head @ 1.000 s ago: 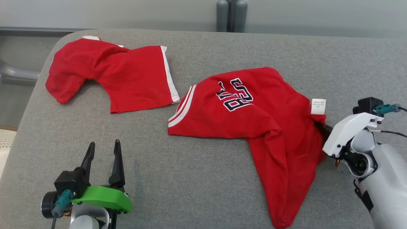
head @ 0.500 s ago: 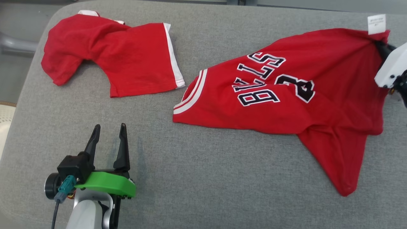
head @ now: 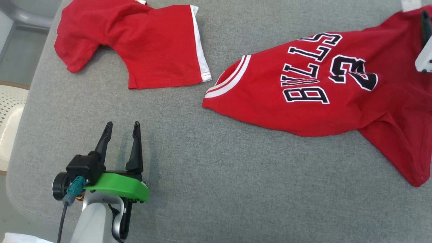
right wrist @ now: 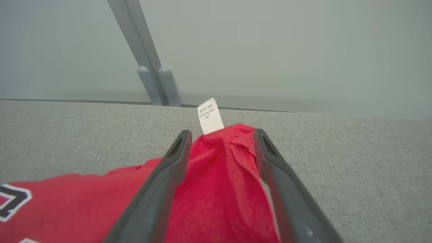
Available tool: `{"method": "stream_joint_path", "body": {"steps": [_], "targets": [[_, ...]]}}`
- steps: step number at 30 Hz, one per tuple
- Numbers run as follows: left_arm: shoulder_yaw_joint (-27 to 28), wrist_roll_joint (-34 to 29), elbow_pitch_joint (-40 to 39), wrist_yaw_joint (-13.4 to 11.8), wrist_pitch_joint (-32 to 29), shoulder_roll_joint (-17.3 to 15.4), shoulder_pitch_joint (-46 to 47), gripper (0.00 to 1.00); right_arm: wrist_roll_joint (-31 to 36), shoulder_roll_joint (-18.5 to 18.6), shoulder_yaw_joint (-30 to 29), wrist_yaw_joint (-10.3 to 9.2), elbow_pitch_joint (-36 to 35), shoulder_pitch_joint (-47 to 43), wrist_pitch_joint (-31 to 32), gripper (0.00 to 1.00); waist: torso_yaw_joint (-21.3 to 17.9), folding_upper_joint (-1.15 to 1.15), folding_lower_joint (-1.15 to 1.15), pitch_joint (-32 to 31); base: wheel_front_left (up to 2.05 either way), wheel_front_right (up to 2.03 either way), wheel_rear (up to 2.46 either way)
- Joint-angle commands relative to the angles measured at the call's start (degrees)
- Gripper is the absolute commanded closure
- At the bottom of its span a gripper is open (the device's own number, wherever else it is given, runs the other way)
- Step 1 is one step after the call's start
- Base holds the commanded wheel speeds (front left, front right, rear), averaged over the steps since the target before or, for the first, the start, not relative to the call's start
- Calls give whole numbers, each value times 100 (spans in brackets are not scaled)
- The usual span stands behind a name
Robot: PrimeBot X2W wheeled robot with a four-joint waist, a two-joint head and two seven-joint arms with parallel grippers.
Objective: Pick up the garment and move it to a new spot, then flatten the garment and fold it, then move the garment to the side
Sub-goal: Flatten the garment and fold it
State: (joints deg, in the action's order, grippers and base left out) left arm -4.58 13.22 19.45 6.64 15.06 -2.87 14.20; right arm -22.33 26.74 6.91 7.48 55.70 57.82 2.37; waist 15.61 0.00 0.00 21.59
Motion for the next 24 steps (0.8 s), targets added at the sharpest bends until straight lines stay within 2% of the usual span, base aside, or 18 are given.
{"method": "stream_joint_path", "body": {"steps": [1,7,10,15,19,24], "targets": [[5,-13,38,23,17,-5,35,0,69,-32,45,3,85,-72,-218,0,-150,0,0,-217,0,0,0],[126,-75,125,19,17,-23,-197,0,-229,-428,306,3,-33,-559,-1032,0,-551,0,0,-772,0,0,0],[199,-89,151,12,17,-47,-330,0,-510,-598,523,3,-347,-987,-1295,0,-803,0,0,-1069,0,0,0],[358,-37,165,-33,17,-71,-580,0,-909,-640,788,3,-1042,-1777,-1546,0,-1204,0,0,-1476,0,0,0],[480,7,163,-70,17,-79,-837,0,-1079,-689,642,3,-1731,-2640,-1701,0,-1527,0,0,-1789,0,0,0],[530,56,71,-121,18,-65,-1025,0,-889,-852,290,3,-2405,-3579,-1755,0,-1702,0,0,-1934,0,0,0]]}}
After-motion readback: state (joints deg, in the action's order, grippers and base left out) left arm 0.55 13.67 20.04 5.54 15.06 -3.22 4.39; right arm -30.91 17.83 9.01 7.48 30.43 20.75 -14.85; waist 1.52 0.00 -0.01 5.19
